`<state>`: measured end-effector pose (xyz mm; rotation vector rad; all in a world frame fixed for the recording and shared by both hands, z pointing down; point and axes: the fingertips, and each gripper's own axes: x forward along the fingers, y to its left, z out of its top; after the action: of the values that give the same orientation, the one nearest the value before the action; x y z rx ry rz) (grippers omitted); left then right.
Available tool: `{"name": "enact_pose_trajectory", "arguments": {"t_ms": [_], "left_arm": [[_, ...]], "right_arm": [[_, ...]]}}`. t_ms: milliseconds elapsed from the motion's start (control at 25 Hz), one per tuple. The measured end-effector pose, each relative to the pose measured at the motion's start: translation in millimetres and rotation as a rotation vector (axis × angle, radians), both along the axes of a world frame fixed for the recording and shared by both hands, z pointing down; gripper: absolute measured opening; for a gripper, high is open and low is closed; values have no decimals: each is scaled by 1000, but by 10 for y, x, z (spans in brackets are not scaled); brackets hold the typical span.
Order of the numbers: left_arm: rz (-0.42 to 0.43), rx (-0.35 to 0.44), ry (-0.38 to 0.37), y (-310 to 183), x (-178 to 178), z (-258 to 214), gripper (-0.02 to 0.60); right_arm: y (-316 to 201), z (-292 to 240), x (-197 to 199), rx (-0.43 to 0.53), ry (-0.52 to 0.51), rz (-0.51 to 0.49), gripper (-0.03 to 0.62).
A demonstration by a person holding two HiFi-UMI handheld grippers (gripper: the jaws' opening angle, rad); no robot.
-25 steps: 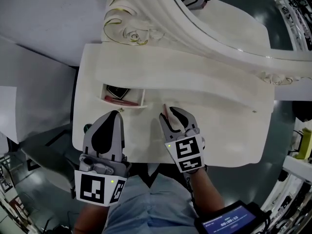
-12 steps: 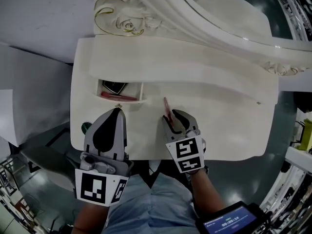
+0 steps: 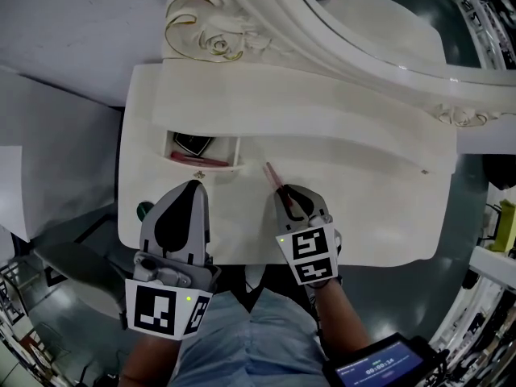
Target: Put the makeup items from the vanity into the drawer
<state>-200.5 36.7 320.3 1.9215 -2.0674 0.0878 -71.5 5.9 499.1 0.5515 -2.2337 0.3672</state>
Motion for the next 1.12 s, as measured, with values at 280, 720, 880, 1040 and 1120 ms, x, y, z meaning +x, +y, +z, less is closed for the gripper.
{"name": "enact_pose_trajectory", "arguments": {"t_ms": [280, 720, 880, 1040, 1120], "left_arm": [[-23, 58, -10, 27, -105, -239, -2], [-163, 115, -29, 240, -622, -460, -2], [-218, 98, -20, 335, -880, -384, -2], [-255, 85, -5, 371, -1064, -298, -2], [-268, 81, 2, 382, -1124, -267, -2]], "right_arm": [[-165, -431, -145, 93, -35, -45, 52], [38, -858, -953, 152, -141, -392, 52], [123, -771, -1197, 160, -111, -496, 51], [128, -744, -1388, 152, -120, -554, 52], [93, -756, -1457, 160, -133, -558, 54]]}}
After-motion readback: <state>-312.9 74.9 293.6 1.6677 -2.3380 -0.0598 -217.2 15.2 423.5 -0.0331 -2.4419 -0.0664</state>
